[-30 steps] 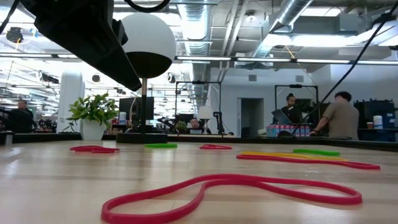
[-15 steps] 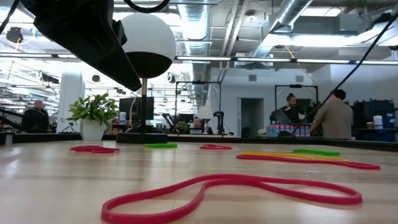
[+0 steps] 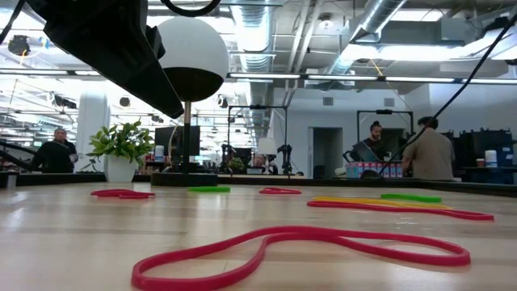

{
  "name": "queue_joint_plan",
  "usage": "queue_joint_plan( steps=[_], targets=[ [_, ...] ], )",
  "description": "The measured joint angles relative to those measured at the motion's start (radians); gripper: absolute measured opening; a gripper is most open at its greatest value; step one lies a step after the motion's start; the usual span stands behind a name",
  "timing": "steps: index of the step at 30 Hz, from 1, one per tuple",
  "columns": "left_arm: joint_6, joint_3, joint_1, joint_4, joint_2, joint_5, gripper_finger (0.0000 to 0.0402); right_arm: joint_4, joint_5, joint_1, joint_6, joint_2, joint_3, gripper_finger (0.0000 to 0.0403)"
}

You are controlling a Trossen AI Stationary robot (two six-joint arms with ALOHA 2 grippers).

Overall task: Pick and place items into bin
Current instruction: Put the yellow rubber band into the black bin

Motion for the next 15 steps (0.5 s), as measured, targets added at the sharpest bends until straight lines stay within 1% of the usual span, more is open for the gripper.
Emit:
queue_joint_plan(
  steps=[8, 12, 15],
  targets=[
    [0.0, 0.0, 0.0, 0.0, 0.0, 0.0, 0.0067, -0.002, 0.0, -0.061, -0.117, 0.0, 0.0, 0.0048],
    [0.0, 0.0, 0.0, 0.0, 0.0, 0.0, 0.0067, -0.008, 0.0, -0.09, -0.201, 0.0, 0.0, 0.0051],
    [0.0, 0.0, 0.0, 0.0, 0.0, 0.0, 0.0067, -0.073, 0.002, -0.105, -0.206, -0.003, 0.006, 0.0051]
  ],
)
